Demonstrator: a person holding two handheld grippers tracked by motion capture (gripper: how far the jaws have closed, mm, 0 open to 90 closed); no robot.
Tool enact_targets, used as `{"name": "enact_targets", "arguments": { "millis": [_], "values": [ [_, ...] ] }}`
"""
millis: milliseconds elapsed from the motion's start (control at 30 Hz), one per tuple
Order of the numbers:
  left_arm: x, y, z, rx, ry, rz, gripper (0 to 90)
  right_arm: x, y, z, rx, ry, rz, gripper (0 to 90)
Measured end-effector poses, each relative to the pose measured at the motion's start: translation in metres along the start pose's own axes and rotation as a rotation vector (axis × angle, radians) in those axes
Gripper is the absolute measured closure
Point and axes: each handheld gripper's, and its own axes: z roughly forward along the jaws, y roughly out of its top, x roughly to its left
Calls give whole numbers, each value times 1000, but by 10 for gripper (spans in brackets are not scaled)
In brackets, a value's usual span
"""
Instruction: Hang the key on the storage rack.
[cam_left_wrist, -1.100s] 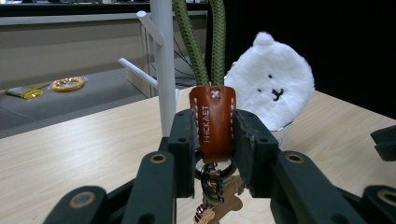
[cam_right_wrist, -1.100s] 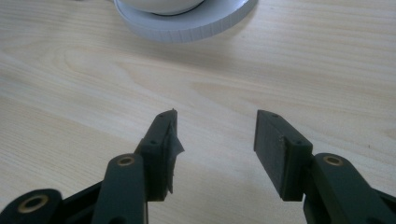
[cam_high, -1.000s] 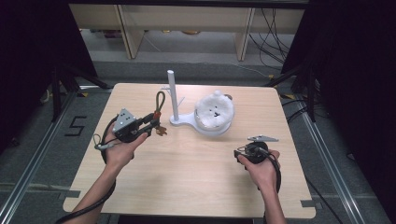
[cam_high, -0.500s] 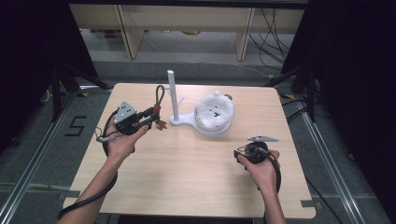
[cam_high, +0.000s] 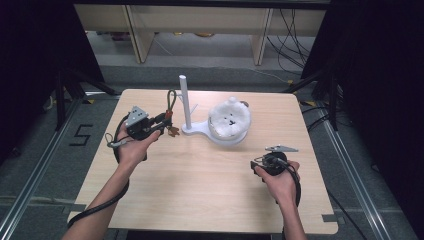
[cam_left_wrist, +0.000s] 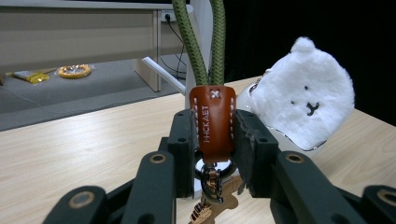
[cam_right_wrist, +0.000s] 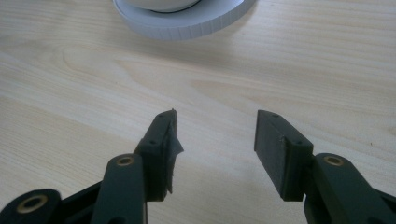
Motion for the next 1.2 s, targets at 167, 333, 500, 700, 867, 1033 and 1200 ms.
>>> {"name": "enact_targets", "arguments": {
  "millis": [167,333,500,700,867,1033,1200],
  "values": [
    [2,-1,5,5,3,-17,689,0,0,-1,-3,19,4,501],
    [2,-1,8,5,8,-27,689,2,0,-3,21,13,33,501],
    [3,-1,13,12,12,-39,688,2,0,-3,19,17,28,501],
    [2,-3,18,24,13,-49,688,4,-1,-2,26,22,50,501],
    [1,-4,24,31,12,-51,686,3,-1,-2,27,20,47,501],
    [0,-5,29,43,15,-50,685,3,-1,-2,24,19,42,501],
    [-1,-7,33,51,19,-47,684,3,-1,-2,28,17,58,501]
  ]
}}
